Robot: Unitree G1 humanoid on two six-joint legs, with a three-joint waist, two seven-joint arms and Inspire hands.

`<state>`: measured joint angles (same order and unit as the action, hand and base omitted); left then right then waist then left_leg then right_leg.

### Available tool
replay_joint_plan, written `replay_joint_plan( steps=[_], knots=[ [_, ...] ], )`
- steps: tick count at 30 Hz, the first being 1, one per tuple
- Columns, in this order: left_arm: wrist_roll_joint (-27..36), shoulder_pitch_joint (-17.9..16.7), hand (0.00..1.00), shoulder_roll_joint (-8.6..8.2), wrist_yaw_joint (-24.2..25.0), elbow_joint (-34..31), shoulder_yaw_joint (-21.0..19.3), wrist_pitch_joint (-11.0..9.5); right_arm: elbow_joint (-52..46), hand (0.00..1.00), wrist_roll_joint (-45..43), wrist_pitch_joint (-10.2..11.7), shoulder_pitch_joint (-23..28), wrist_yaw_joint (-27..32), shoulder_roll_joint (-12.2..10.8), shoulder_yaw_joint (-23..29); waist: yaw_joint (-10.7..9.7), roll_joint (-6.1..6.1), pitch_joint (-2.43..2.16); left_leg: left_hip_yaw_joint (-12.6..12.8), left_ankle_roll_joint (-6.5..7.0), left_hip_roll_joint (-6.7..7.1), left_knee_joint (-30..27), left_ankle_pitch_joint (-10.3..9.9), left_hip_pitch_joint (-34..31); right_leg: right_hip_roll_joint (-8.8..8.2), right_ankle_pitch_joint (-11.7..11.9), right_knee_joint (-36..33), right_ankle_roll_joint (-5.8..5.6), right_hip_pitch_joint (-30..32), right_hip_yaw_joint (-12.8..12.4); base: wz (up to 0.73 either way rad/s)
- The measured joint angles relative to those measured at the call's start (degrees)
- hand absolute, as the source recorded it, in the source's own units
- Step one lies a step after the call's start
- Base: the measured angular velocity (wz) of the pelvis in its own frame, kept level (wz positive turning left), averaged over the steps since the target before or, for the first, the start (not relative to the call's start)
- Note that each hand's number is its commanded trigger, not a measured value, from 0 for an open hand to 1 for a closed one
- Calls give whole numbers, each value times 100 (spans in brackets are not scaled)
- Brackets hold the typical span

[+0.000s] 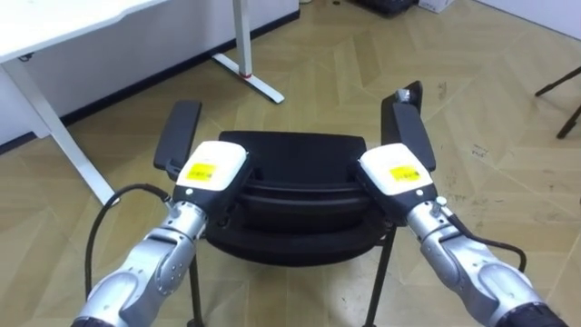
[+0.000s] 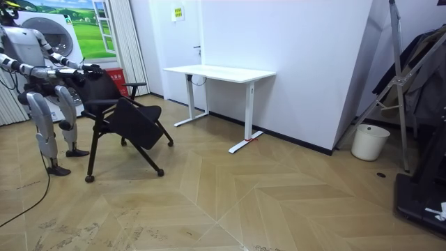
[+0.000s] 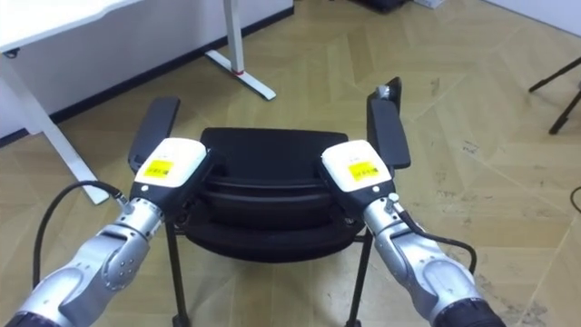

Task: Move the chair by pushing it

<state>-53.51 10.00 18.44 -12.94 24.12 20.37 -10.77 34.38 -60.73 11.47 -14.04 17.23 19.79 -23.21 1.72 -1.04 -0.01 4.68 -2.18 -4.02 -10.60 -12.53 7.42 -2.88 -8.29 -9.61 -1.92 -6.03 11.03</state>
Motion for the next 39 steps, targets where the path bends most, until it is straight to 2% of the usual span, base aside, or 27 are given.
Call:
replay_joint_plan(
  steps=[3, 10, 12, 15, 16, 17, 19, 20, 21, 23, 25, 27, 28, 29, 34, 37, 39],
  knots=[
    [0, 31, 100, 21, 13, 15, 0, -41, 84, 100, 0, 46, -18, 105, -1, -1, 4, -21, 15, -11, 0, -1, -4, 0, -18, -1, 0, 2, 0, -2, 10, 0],
    [7, 154, 100, 45, 0, 92, 1, -136, 176, 100, 1, 54, -52, 342, 1, -3, 19, -60, 82, -15, 0, -1, -63, 0, -124, -5, -1, -7, 2, 80, 12, 0],
    [7, 272, 100, 34, -25, 229, 1, -206, 241, 100, -1, 54, -104, 411, 1, -6, 50, -64, 90, -14, 0, -9, -130, 0, -197, -10, 1, -30, 7, 126, 13, 0],
    [3, 622, 100, 17, -64, 651, 0, -352, 503, 100, 2, 97, -338, 432, -34, -25, 47, -90, 120, -31, -4, -23, -388, -5, -420, -46, -55, -277, 44, 310, 57, 9],
    [10, 793, 100, 17, -104, 759, -8, -364, 566, 100, 7, 100, -489, 436, -34, -23, 37, -112, 151, -43, -7, -29, -584, -8, -633, -87, -98, -466, 71, 493, 130, 22],
    [10, 961, 100, -1, -195, 912, -9, -383, 660, 100, 16, 100, -640, 461, -36, -21, 19, -127, 215, -60, -7, -39, -752, -8, -813, -111, -130, -633, 101, 646, 177, 21],
    [9, 1231, 100, -94, -339, 1284, -6, -439, 888, 100, 22, 99, -838, 537, -65, -13, 21, -133, 281, -60, -30, -70, -1003, -48, -1008, -138, -237, -947, 156, 846, 206, 16],
    [7, 1387, 100, -130, -434, 1496, -4, -480, 1028, 100, 22, 99, -986, 548, -90, -11, 16, -85, 308, -57, -46, -135, -1251, -192, -1189, -143, -371, -1221, 187, 984, 279, 20],
    [10, 1467, 100, -153, -476, 1623, -3, -505, 1093, 100, 27, 94, -1040, 561, -106, -8, 15, -86, 321, -58, -50, -155, -1405, -250, -1268, -153, -460, -1380, 202, 1064, 286, 23],
    [9, 1689, 100, -266, -604, 2021, 23, -535, 1389, 100, 35, 110, -1212, 600, -151, -12, -21, -85, 360, -102, -100, -220, -1928, -492, -1492, -214, -867, -2000, 196, 1276, 340, 18],
    [13, 1696, 100, -280, -698, 2105, 24, -584, 1443, 100, 34, 140, -1236, 635, -157, -11, -16, -97, 349, -202, -153, -240, -2161, -579, -1599, -230, -1034, -2267, 226, 1354, 365, 18],
    [13, 1693, 100, -300, -805, 2120, 29, -585, 1414, 100, 34, 145, -1230, 695, -135, -18, -22, -61, 330, -229, -194, -294, -2308, -600, -1719, -237, -1086, -2367, 282, 1420, 411, 16],
    [14, 1718, 100, -321, -873, 2167, 32, -585, 1397, 100, 32, 142, -1237, 725, -119, -26, -24, -34, 320, -223, -206, -324, -2403, -597, -1809, -243, -1097, -2435, 339, 1462, 456, 24],
    [14, 1800, 100, -359, -938, 2263, 52, -586, 1346, 100, 36, 138, -1237, 733, -67, -28, -45, -17, 329, -208, -213, -331, -2537, -583, -1924, -275, -1118, -2520, 386, 1501, 522, 25],
    [29, 1972, 100, -378, -1035, 2313, 53, -586, 1262, 100, 51, 113, -1298, 834, 8, -13, -66, -27, 323, -169, -207, -346, -2734, -574, -2284, -357, -1221, -2741, 439, 1791, 602, 13],
    [29, 2009, 100, -380, -1061, 2318, 53, -586, 1214, 100, 64, 84, -1310, 843, 34, -16, -66, -30, 325, -73, -176, -323, -2698, -556, -2332, -428, -1207, -2745, 420, 1851, 597, 2],
    [29, 2023, 100, -366, -1072, 2315, 52, -586, 1169, 100, 65, 36, -1310, 843, 15, -33, -48, -66, 310, 69, -119, -305, -2626, -527, -2339, -481, -1215, -2741, 327, 1904, 570, 0]
  ],
)
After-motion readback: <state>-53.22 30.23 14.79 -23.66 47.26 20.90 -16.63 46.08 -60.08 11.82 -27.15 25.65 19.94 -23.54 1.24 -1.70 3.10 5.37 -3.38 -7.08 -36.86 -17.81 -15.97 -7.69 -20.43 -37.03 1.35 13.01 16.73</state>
